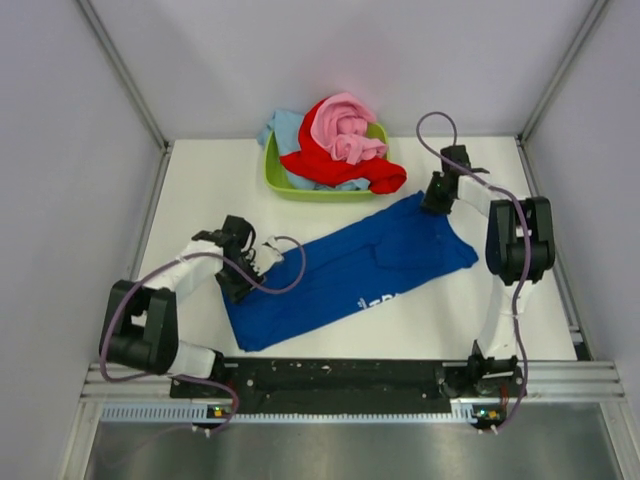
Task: Fold and stack the t-shirts
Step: Rotate the tshirt 45 degrees
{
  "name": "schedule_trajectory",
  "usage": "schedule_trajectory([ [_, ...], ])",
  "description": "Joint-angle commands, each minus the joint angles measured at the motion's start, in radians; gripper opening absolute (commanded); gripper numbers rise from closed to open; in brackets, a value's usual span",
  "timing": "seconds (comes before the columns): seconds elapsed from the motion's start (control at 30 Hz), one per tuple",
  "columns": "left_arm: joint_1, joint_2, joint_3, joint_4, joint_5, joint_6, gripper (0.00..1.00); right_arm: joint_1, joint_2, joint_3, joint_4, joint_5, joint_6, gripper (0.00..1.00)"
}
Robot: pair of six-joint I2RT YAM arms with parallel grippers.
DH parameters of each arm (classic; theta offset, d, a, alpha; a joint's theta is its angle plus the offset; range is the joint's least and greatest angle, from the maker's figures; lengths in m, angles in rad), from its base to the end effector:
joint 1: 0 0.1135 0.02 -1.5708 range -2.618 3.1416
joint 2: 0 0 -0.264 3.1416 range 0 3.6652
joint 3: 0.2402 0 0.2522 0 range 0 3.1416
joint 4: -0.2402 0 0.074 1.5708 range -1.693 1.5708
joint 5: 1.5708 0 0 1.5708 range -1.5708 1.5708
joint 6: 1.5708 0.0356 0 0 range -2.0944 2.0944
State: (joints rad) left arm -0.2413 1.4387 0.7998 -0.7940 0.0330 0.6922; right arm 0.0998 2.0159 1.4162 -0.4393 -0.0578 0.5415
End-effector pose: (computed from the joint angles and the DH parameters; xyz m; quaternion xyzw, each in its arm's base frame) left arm 0.2257 -0.0568 0.1688 0.4499 0.8903 -0.0006 0.0708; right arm 0.4230 0.0444 0.1686 0.2039 0.9427 0.1092 0.2405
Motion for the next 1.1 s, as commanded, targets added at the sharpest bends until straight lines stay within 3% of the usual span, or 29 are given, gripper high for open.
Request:
schedule_trajectory([
  [0.0, 0.0, -0.128, 0.039, -0.128, 0.048, -0.022, 0.51, -0.029, 0.003, 0.128, -0.075, 0.03, -0.172, 0.3],
  [0.17, 0.007, -0.225, 0.125, -0.142, 0.067, -0.022, 0.54, -0.028, -0.19, 0.041, -0.095, 0.11, -0.203, 0.45],
  [0.33, 0.008, -0.163, 0.076, 0.016, -0.069, -0.023, 0.6, -0.043, -0.365, -0.176, -0.104, 0.182, -0.121, 0.66],
  [0.57, 0.023, 0.002, 0.102, 0.209, -0.188, -0.031, 0.6, -0.141, -0.421, -0.405, -0.067, 0.174, -0.058, 0.67],
  [0.7, 0.023, 0.057, 0.05, 0.236, -0.144, -0.002, 0.58, -0.199, -0.359, -0.434, -0.035, 0.17, -0.057, 0.64],
  [0.87, -0.002, 0.04, -0.04, 0.164, -0.038, 0.023, 0.48, -0.262, -0.26, -0.36, -0.018, 0.133, -0.069, 0.35],
  [1.07, -0.165, -0.122, -0.132, 0.033, 0.094, 0.049, 0.47, -0.282, -0.071, -0.052, -0.102, 0.157, -0.175, 0.33],
])
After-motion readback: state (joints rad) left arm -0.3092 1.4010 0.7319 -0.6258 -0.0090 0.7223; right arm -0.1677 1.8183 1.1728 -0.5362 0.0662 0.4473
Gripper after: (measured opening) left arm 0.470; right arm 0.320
